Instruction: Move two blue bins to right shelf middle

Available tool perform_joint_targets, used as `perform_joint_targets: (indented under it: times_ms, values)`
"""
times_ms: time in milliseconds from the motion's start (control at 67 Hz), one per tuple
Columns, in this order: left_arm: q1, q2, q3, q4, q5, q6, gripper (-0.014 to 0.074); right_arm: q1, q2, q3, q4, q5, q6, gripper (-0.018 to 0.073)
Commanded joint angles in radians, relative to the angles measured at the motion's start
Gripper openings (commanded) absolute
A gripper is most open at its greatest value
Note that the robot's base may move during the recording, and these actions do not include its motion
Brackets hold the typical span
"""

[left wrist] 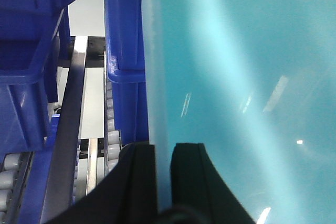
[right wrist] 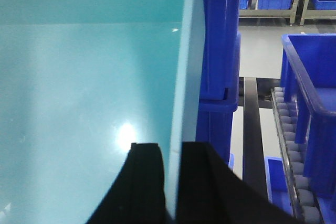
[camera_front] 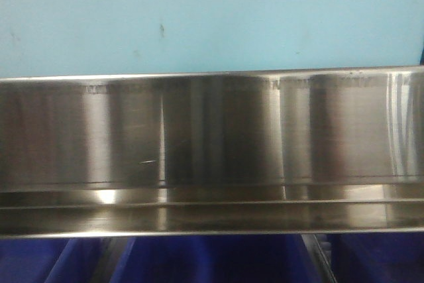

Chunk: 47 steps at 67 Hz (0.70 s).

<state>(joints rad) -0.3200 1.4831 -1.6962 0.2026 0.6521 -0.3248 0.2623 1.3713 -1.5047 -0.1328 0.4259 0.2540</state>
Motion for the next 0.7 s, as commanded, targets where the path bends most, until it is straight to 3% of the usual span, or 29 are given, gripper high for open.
perform_joint_targets:
  times_ms: [0, 269, 403, 597, 687]
  values:
    - [-0.004, -0.011, -0.014, -0.005, -0.052, 0.004, -0.0111, 0.0, -0.015, -0.011, 0.001, -0.059, -0.011, -0.0163]
    - [-0.004, -0.011, -0.014, -0.005, -0.043, 0.004, -0.0111, 0.0, -0.015, -0.011, 0.005, -0.047, -0.011, -0.0163]
    - [-0.009, -0.029, -0.014, -0.049, -0.023, 0.004, -0.0111, 0.011, -0.035, -0.011, 0.015, 0.0, -0.011, -0.016]
    - [-0.086, -0.105, -0.011, 0.005, 0.079, 0.004, -0.0111, 0.092, -0.097, -0.011, -0.002, 0.132, -0.004, -0.0142]
    - [-0.125, -0.143, 0.01, 0.02, 0.091, -0.02, -0.0111, 0.131, -0.119, -0.011, -0.08, 0.197, 0.077, -0.0142]
